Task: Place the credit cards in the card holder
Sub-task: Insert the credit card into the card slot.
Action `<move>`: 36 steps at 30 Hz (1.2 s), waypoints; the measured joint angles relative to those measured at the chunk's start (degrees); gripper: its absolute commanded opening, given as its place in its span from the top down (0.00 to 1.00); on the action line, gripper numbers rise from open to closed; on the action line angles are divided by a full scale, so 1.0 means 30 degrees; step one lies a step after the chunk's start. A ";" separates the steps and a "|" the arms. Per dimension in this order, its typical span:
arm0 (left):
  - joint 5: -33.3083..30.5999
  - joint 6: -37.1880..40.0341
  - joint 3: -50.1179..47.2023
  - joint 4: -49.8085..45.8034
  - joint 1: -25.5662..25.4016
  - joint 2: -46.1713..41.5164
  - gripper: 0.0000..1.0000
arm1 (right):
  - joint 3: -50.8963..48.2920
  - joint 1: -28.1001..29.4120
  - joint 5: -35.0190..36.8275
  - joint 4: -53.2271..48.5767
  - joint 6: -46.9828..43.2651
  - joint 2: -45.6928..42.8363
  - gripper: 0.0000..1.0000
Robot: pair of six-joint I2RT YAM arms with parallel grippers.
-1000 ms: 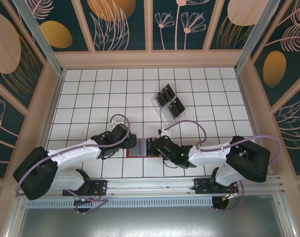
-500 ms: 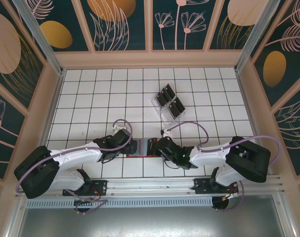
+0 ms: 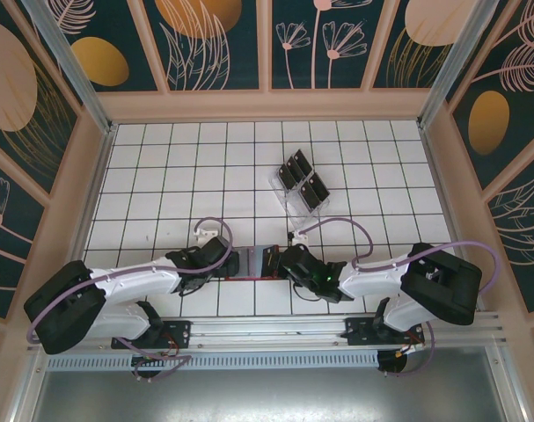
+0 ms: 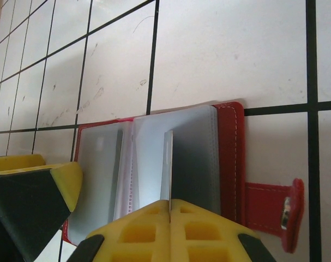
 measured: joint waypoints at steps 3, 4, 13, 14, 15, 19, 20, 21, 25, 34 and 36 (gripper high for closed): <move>-0.0058 -0.0240 -0.0124 0.0211 0.0000 -0.0007 0.02 | -0.0066 -0.0058 -0.0175 0.0160 -0.0015 -0.0007 1.00; -0.0087 -0.0321 -0.0168 0.0255 0.0000 -0.0022 0.02 | -0.0080 -0.0087 -0.0233 0.0189 -0.0015 -0.0022 1.00; -0.0240 -0.0590 -0.0495 0.0605 -0.0022 -0.0270 0.02 | -0.0882 -0.0401 -0.0787 0.1785 -0.0619 -0.1872 1.00; -0.0255 -0.0597 -0.0510 0.0627 -0.0036 -0.0291 0.02 | -0.0991 -0.0474 -0.0845 0.2200 -0.0670 -0.2004 1.00; -0.0306 -0.0597 -0.0554 0.0670 -0.0051 -0.0313 0.02 | -0.1086 -0.0525 -0.0867 0.2608 -0.0692 -0.2040 1.00; -0.0372 -0.0605 -0.0663 0.0787 -0.0102 -0.0386 0.02 | -0.1566 -0.0750 -0.1224 0.4532 -0.0860 -0.1872 1.00; -0.0372 -0.0605 -0.0699 0.0809 -0.0102 -0.0430 0.02 | -0.1639 -0.0801 -0.1297 0.4983 -0.0889 -0.1698 1.00; -0.0372 -0.0605 -0.0729 0.0838 -0.0102 -0.0452 0.02 | -0.1712 -0.0838 -0.1333 0.5479 -0.0903 -0.1450 1.00; -0.0372 -0.0605 -0.0758 0.0874 -0.0102 -0.0488 0.02 | -0.1894 -0.0867 -0.1348 0.7402 -0.0903 -0.0284 1.00; -0.0372 -0.0605 -0.0925 0.1049 -0.0102 -0.0648 0.01 | -0.1960 -0.0867 -0.1341 1.0885 -0.0882 0.2266 1.00; -0.0372 -0.0605 -0.0940 0.1086 -0.0102 -0.0648 0.02 | -0.2025 -0.0867 -0.1341 1.1497 -0.0845 0.2688 1.00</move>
